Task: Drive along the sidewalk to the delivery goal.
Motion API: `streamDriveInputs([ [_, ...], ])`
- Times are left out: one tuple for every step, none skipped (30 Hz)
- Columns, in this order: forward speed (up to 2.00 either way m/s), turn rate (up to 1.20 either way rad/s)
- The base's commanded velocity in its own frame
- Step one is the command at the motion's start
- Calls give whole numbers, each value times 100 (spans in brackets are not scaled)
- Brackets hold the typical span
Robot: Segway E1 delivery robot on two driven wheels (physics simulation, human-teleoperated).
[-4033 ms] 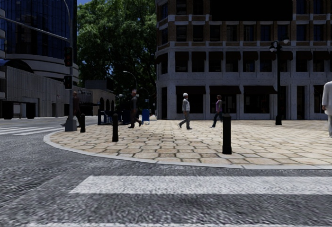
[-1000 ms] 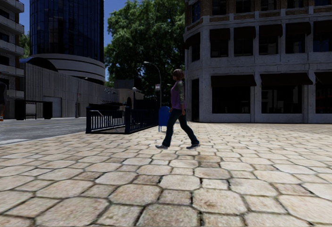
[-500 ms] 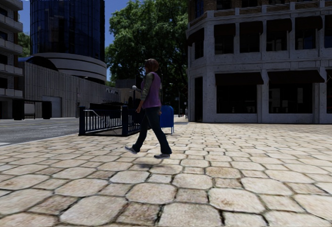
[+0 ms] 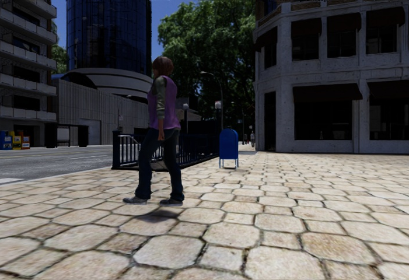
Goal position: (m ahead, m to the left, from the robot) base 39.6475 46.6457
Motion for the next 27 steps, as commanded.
streamDriveInputs([
  [134, 39],
  [134, 39],
  [134, 39],
  [134, 39],
  [132, 39],
  [130, 39],
  [129, 39],
  [128, 39],
  [128, 39],
  [127, 39],
  [127, 39],
  [127, 39],
  [127, 39],
  [126, 39],
  [125, 39],
  [125, 39],
  [125, 39],
  [124, 39],
  [124, 39],
  [124, 39],
  [124, 39],
  [124, 39],
  [123, 39],
  [123, 39],
  [119, 39],
  [116, 41],
  [114, 53],
])
